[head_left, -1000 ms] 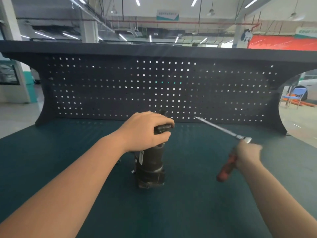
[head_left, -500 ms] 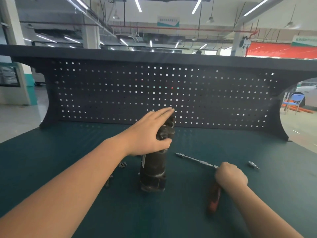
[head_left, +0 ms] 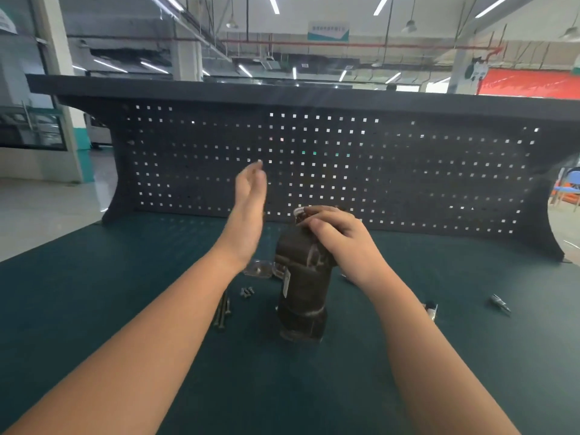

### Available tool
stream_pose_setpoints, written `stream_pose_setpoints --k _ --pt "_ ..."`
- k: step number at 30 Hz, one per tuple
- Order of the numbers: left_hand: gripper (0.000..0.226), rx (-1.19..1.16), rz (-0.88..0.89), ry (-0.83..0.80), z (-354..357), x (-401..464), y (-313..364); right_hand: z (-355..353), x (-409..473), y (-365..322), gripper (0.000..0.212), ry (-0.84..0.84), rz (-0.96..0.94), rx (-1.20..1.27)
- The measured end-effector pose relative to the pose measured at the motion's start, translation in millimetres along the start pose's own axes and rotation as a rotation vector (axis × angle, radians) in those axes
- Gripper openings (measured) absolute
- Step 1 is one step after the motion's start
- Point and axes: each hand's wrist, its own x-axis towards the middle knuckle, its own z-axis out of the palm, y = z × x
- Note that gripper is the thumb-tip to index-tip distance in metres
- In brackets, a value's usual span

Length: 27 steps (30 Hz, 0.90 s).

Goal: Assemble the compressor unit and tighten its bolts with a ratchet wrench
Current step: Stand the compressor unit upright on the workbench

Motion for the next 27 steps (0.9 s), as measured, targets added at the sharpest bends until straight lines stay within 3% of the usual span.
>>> stream_pose_setpoints --k 2,5,7,11,14,19,27 --pt "0.017 0.060 -0.221 0.155 -27 10 -20 -1 0 3 0.024 0.009 0.029 0.009" --pt "0.012 0.484 -0.603 -0.016 -63 8 -63 0 -1 4 0.023 0.013 0.032 0.011" --pt "0.018 0.713 -0.748 -0.126 -73 -2 -85 1 -1 2 0.018 0.013 0.028 0.049" --pt "0.020 1.004 -0.744 -0.232 -71 -17 -104 4 -1 -2 0.016 0.006 0.063 0.116" --pt "0.020 1.047 -0.741 -0.259 -64 -22 -106 4 -1 1 0.021 0.010 0.087 0.127" --pt "0.040 1.191 -0.780 -0.373 -52 -26 -102 3 -1 3 0.026 0.012 0.098 0.111" --pt "0.041 1.281 -0.811 -0.488 -33 -25 -91 2 -1 4 0.030 0.011 -0.013 0.044"
